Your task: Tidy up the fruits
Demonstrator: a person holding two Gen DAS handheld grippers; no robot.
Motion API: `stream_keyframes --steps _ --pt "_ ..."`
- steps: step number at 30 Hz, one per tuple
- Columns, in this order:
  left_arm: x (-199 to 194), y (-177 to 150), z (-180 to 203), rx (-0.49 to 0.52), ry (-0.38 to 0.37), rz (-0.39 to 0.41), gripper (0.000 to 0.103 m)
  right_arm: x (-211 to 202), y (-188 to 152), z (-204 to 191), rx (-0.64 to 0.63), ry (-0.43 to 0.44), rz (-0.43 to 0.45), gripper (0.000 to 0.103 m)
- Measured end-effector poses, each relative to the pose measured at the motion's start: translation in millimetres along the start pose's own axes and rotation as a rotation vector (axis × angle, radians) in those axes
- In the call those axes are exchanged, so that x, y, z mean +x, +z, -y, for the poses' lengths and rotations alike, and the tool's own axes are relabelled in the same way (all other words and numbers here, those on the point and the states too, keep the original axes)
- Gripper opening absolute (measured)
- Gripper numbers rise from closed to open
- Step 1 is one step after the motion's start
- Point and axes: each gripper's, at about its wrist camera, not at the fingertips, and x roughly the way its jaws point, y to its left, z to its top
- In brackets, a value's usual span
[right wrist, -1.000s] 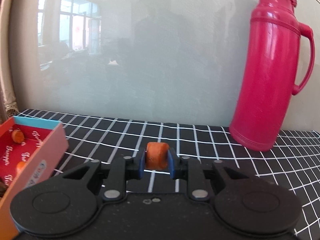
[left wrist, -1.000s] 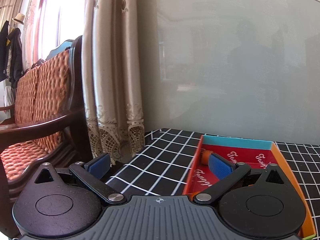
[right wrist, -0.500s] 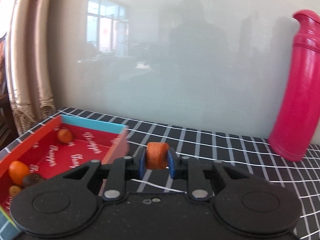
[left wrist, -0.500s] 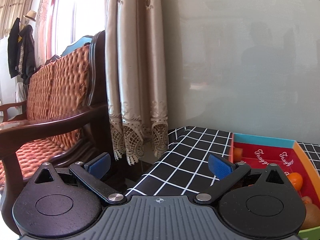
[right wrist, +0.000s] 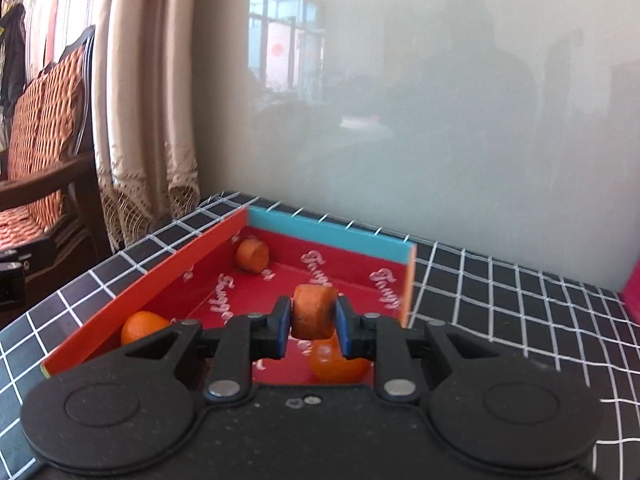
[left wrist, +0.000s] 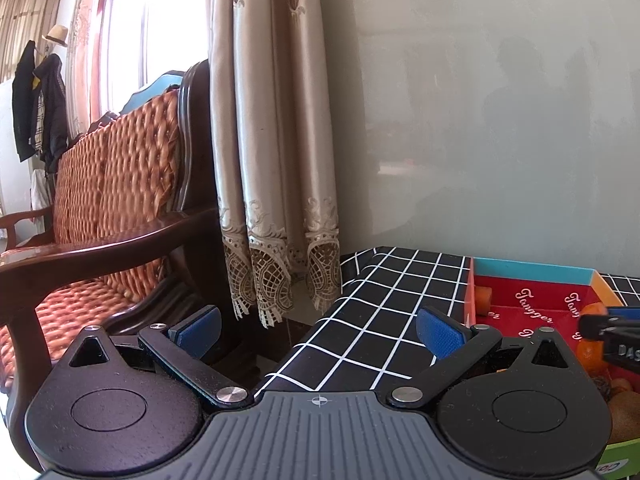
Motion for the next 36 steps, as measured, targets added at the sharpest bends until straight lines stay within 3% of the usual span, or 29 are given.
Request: stream_keyframes --steps 1,4,5,6,10,11,18,24,29,36 --pt "0 0 1 0.001 -0.003 0.001 0.103 0 0 -1 -0.004 -0.005 0.000 0.025" --pt "-2 1 4 0.002 -0.008 0.002 0.103 -7 1 5 0.020 -0.013 0.025 0.049" --pt "-3 1 4 0.000 -0.012 0.001 0.103 -12 2 7 0.024 -0.021 0.044 0.072" --pt "-3 1 6 -0.003 -0.017 -0.001 0.103 -19 3 10 0.024 -0.024 0.065 0.088" --pt "-11 6 13 -0.025 -0.041 0.001 0.103 -51 6 39 0.074 -0.079 0.120 0.093" --pt "-15 7 15 -0.029 -0.046 0.000 0.103 -58 5 46 0.080 -0.113 0.135 0.102" --pt "-49 6 42 -0.061 -0.137 -0.008 0.103 -116 -24 100 0.118 -0.291 0.165 0.103" --pt "-92 6 85 -0.007 -0.220 -0.003 0.103 -156 -56 130 0.164 -0.325 0.155 0.103" --pt "-140 -12 108 0.063 -0.312 0.018 0.103 -200 -82 132 0.175 -0.326 0.224 0.103" --pt "-176 -47 112 0.109 -0.268 0.095 0.103 -242 -118 133 0.202 -0.376 0.326 0.103"
